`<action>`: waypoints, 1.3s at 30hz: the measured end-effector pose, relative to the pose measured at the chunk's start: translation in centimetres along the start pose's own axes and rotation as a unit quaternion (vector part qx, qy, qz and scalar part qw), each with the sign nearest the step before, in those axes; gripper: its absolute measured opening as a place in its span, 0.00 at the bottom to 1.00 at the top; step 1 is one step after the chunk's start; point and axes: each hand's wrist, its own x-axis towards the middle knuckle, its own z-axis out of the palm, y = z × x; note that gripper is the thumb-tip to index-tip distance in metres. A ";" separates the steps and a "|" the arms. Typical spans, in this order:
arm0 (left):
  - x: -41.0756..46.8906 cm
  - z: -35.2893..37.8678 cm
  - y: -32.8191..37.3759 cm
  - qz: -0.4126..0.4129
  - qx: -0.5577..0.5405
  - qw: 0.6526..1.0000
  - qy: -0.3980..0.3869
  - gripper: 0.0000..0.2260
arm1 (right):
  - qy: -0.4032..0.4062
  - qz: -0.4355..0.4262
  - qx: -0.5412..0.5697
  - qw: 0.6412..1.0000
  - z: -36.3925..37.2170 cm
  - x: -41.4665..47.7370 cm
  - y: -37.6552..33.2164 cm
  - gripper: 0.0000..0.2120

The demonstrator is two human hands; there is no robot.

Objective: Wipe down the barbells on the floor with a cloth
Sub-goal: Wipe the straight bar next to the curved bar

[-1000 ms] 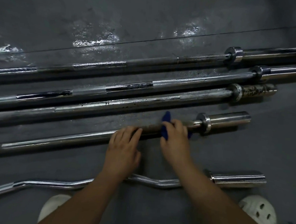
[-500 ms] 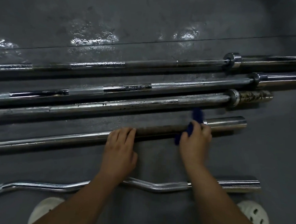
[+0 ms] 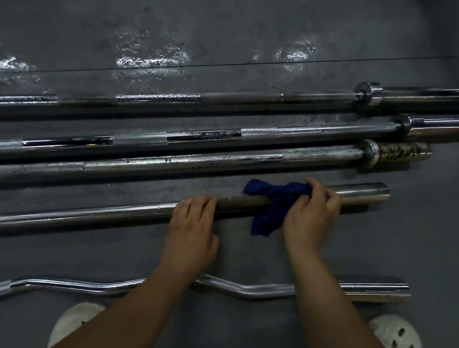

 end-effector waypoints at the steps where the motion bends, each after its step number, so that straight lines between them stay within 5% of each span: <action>1: 0.1 0.0 0.1 -0.001 -0.003 1.000 0.001 0.29 | -0.001 0.050 0.010 0.999 0.7 -0.7 -0.9 0.15; 3: 0.1 0.0 0.0 0.007 -0.007 1.000 -0.003 0.29 | -0.031 0.057 0.002 0.998 2.5 -4.4 -3.9 0.16; 6: 0.0 -0.1 -0.6 0.036 -0.001 0.999 -0.015 0.28 | -0.194 -0.230 -0.010 0.954 3.8 -9.1 -6.8 0.12; 8: -0.1 -0.2 -0.8 0.033 -0.004 0.999 -0.015 0.29 | -0.213 -0.298 -0.025 0.930 3.9 -6.0 -5.0 0.15; 12: 0.0 -0.2 -0.3 0.004 -0.020 1.000 -0.003 0.29 | -0.097 -0.073 -0.038 0.992 2.4 -2.5 -2.2 0.15; 15: 0.0 -0.1 -0.1 0.007 -0.027 1.000 -0.013 0.30 | -0.212 -0.203 0.003 0.956 2.5 -5.5 -5.0 0.14; 17: 0.0 -0.3 -0.2 0.008 -0.023 1.000 -0.019 0.30 | -0.241 -0.210 0.018 0.947 1.9 -4.0 -5.0 0.11; 21: 0.1 -0.2 -0.3 0.009 -0.025 1.000 -0.004 0.29 | -0.173 0.008 0.001 0.985 -1.4 0.9 -0.6 0.06; 23: 0.3 -0.2 -0.2 0.004 -0.025 1.000 0.003 0.29 | -0.178 0.042 -0.021 0.983 -2.8 1.0 1.1 0.11; 26: 0.5 -0.2 0.2 -0.011 -0.026 1.000 -0.004 0.28 | -0.110 0.139 0.084 0.981 -2.3 -1.9 1.0 0.13; 27: 0.5 -0.1 0.2 -0.014 -0.028 0.999 -0.007 0.29 | -0.094 0.241 0.179 0.949 -1.8 -2.9 0.1 0.12; 29: 0.3 -0.1 0.1 -0.011 -0.026 1.000 -0.009 0.29 | -0.113 0.443 0.400 0.794 -0.8 -3.1 -1.9 0.10; 30: 0.3 -0.1 0.0 -0.008 -0.022 1.000 -0.010 0.29 | -0.121 0.485 0.481 0.720 -0.1 -2.3 -2.4 0.11; 31: 0.2 0.0 -0.1 -0.005 -0.018 1.000 -0.008 0.29 | -0.109 0.503 0.511 0.689 0.9 -1.6 -3.0 0.12; 35: 0.3 -0.1 0.1 -0.004 -0.017 1.000 -0.008 0.29 | -0.167 0.519 0.453 0.705 3.7 -5.0 -5.5 0.16; 37: 0.4 -0.1 0.1 -0.010 -0.022 1.000 -0.004 0.29 | -0.276 0.534 0.465 0.650 3.4 -6.6 -6.2 0.14; 39: 0.3 -0.2 0.1 -0.007 -0.017 1.000 -0.005 0.29 | -0.255 0.550 0.500 0.618 3.1 -5.7 -5.5 0.13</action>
